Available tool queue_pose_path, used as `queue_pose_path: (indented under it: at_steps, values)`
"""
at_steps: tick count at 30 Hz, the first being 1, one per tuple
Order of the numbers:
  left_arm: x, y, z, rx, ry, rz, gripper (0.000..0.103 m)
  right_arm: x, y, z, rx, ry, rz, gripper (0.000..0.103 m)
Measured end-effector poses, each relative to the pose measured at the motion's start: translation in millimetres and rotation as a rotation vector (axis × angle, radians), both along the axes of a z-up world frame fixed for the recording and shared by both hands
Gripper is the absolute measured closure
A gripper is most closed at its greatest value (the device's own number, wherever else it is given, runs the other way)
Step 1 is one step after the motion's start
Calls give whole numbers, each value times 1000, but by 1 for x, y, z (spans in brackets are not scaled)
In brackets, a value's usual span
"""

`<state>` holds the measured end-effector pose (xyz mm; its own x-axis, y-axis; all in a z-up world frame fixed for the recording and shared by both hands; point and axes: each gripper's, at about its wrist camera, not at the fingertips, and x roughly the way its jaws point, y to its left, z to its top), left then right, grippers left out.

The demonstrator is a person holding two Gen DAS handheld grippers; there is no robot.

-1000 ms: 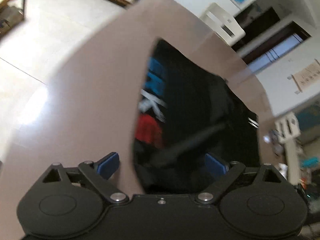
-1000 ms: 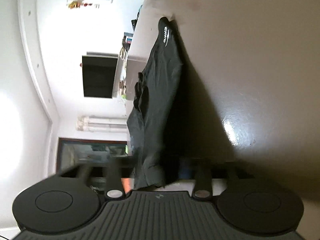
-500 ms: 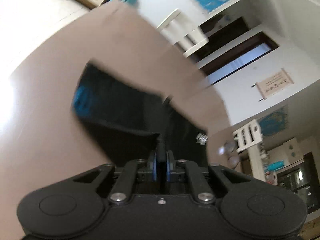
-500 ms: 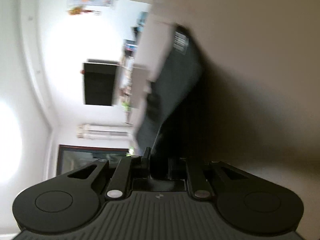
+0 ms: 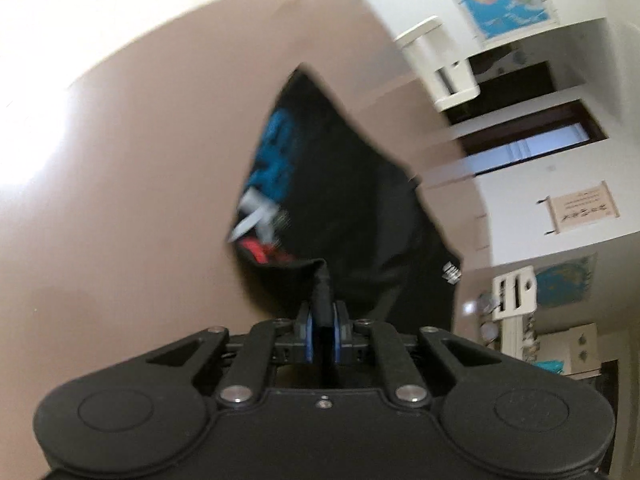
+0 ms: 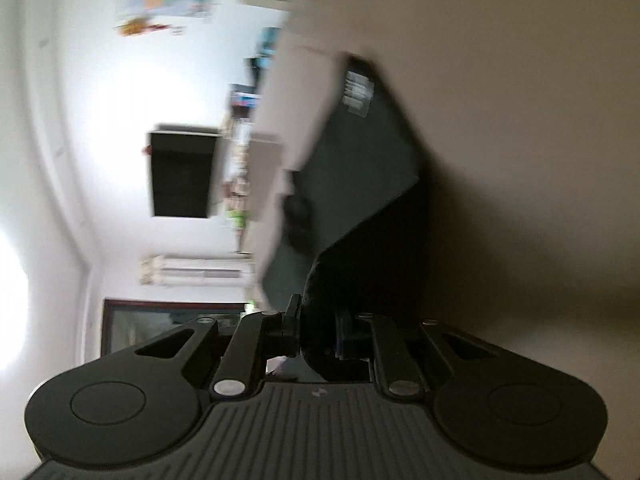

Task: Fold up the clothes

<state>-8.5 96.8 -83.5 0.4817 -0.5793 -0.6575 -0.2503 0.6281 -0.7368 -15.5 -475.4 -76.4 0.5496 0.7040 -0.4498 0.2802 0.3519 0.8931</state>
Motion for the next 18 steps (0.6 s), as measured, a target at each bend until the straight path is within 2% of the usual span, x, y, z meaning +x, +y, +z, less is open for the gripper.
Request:
queue_pose_path:
  at_steps: [1,2,4,5,6,7,8,9,10,11,12,15,16,18]
  values:
    - [-1,2,-3,-4,3,3,68,-6,-3,-2,3,2,0,85]
    - [0,4,-7,-9,8,8,58,-1,2,-4,7,5,7,85]
    - [6,6,-12,-65,1,16,25,14,16,-6,-11,21,25,82]
    - [7,4,-14,-89,-7,14,17,8,9,-11,-17,28,25,80]
    - [9,0,-11,-79,-23,6,11,3,2,-17,-22,36,25,76]
    - [11,-6,-9,-41,-30,-12,11,1,-1,-27,-28,47,15,75]
    - [14,-10,-7,-15,-32,-28,12,-1,-1,-31,-34,56,18,75]
    - [17,-15,-5,12,-30,-46,18,-3,0,-36,-40,64,21,75]
    - [20,-19,-2,39,-29,-65,40,-4,0,-40,-46,73,24,78]
    - [24,-24,-2,41,-20,-68,57,-13,-13,-42,-39,73,21,78]
    - [31,-29,-8,38,22,-74,97,-22,-26,-45,-33,73,18,79]
    - [35,-31,-16,-19,78,-45,96,-23,-30,-45,-26,84,0,80]
    - [37,-33,-15,-30,74,-38,96,-33,-42,-43,-20,84,-3,81]
    - [64,-38,9,-83,5,-5,96,-28,-47,-32,23,60,-9,82]
